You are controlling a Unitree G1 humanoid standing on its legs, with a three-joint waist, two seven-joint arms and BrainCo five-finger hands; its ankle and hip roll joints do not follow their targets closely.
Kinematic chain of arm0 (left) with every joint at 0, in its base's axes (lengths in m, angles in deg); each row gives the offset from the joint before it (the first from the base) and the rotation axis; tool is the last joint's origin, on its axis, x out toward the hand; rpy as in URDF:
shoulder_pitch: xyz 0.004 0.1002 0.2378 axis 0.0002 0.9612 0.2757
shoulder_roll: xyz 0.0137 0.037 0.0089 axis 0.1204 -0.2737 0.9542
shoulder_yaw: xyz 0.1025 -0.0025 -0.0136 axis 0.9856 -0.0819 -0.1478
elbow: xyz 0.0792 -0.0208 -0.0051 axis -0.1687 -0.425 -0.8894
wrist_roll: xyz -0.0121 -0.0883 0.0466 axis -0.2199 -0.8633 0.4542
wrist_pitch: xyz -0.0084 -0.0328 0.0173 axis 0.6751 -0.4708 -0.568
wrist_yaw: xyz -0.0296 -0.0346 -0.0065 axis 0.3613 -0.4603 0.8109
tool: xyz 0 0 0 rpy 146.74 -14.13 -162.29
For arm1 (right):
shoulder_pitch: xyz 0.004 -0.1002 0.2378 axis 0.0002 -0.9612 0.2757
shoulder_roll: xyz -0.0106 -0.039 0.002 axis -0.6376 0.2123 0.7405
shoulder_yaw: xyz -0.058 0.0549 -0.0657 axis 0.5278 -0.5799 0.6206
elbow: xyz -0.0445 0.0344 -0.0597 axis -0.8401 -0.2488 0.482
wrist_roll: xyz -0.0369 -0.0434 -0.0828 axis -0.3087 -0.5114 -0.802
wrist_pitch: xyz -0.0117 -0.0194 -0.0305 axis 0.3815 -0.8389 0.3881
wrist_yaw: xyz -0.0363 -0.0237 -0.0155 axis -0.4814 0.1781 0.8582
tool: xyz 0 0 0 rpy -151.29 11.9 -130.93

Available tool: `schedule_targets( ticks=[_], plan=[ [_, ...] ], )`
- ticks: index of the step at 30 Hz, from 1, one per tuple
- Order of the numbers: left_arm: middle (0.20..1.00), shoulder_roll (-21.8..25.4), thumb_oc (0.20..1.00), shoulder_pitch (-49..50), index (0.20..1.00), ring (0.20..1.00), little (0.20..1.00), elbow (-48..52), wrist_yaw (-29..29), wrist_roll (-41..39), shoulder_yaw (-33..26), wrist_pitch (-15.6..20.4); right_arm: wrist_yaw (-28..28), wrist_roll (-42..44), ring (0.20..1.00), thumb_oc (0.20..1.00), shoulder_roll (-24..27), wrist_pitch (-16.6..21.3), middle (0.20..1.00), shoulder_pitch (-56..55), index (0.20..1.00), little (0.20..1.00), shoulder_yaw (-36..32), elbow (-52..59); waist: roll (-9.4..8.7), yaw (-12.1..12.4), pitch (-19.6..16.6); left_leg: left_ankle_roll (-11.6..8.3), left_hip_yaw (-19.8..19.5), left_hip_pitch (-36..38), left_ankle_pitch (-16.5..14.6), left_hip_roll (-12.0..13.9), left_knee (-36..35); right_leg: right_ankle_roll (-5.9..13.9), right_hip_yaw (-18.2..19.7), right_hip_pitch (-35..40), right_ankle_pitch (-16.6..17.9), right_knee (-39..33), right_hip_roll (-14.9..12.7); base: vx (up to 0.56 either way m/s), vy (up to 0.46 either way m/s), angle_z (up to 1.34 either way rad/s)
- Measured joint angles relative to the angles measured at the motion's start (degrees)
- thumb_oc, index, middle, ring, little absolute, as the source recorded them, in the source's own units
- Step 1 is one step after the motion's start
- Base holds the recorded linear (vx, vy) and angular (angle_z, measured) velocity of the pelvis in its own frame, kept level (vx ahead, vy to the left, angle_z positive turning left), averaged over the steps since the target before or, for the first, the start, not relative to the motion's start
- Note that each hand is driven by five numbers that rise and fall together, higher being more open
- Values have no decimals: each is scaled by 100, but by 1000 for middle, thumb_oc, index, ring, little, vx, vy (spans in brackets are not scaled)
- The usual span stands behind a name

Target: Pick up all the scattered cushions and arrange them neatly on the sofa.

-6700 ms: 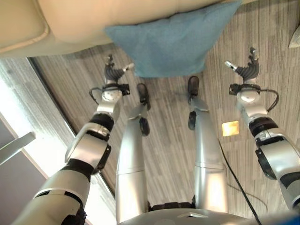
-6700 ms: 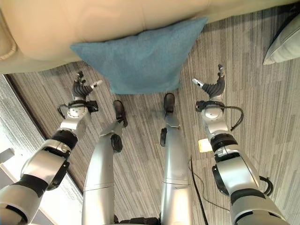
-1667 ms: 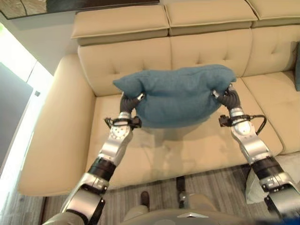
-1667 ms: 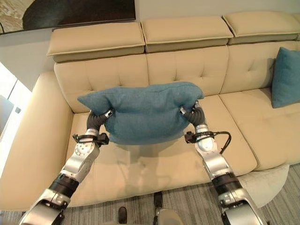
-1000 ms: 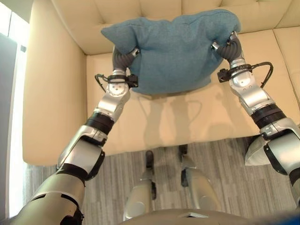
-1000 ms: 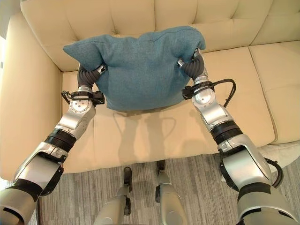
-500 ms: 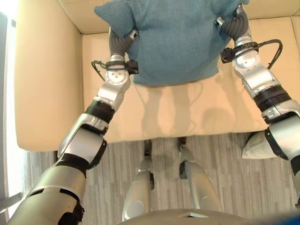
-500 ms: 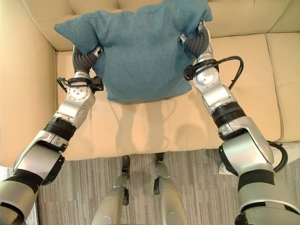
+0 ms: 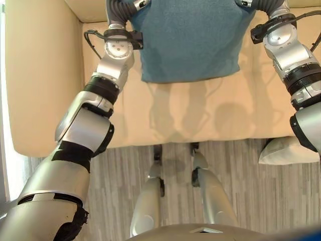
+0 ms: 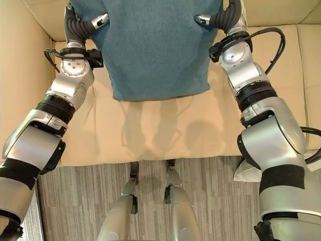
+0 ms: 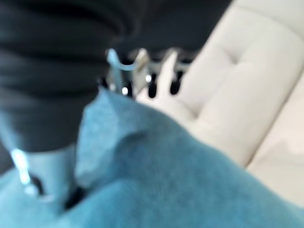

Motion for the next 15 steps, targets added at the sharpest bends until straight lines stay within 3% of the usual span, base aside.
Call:
schedule_targets(
  ticks=[6, 10, 11, 12, 15],
  plan=[
    [1000, 455, 1000, 270, 1000, 1000, 1000, 172, 193, -48, -218, 16, -126, 25, 1000, 1000, 614, 9, 1000, -275, 1000, 1000, -127, 296, -1, -1, 0, 10, 6, 319, 34, -7, -109, 13, 8, 279, -7, -2, -7, 3, 7, 0],
    [1000, 844, 1000, 1053, 1000, 1000, 1000, 1164, 319, -212, -503, 91, -282, 118, 1000, 1000, 1119, 49, 1000, -860, 1000, 1000, -362, 875, -2, 1, 0, 9, 11, 563, 33, -11, -113, 48, 13, 519, -32, -2, -4, 24, 17, -1],
    [1000, 1160, 1000, 2070, 1000, 1000, 1000, 2565, 381, -166, -933, 159, -390, 117, 1000, 1000, 1537, 113, 1000, -1942, 1000, 1000, -991, 2246, -2, -10, 0, 5, 27, 687, 25, -10, -116, 106, 26, 637, -73, -2, 0, 57, 24, -4],
    [1000, 1309, 1000, 2768, 1000, 1000, 1000, 3235, 472, -81, -1120, 246, -458, 98, 1000, 1000, 1651, 226, 1000, -2744, 1000, 1000, -1460, 2922, -2, -12, 1, 6, 71, 816, 21, -4, -116, 125, 36, 766, -94, -2, 8, 70, 7, -4],
    [1000, 1327, 1000, 4403, 1000, 1000, 1000, 3827, 667, 126, -1429, 223, -676, -62, 1000, 1000, 1590, 198, 1000, -4756, 1000, 1000, -2300, 3311, -9, -4, -34, 9, 162, 1274, -188, 41, -119, 258, 50, 1233, -300, -5, 36, 99, 12, -1]
  ],
)
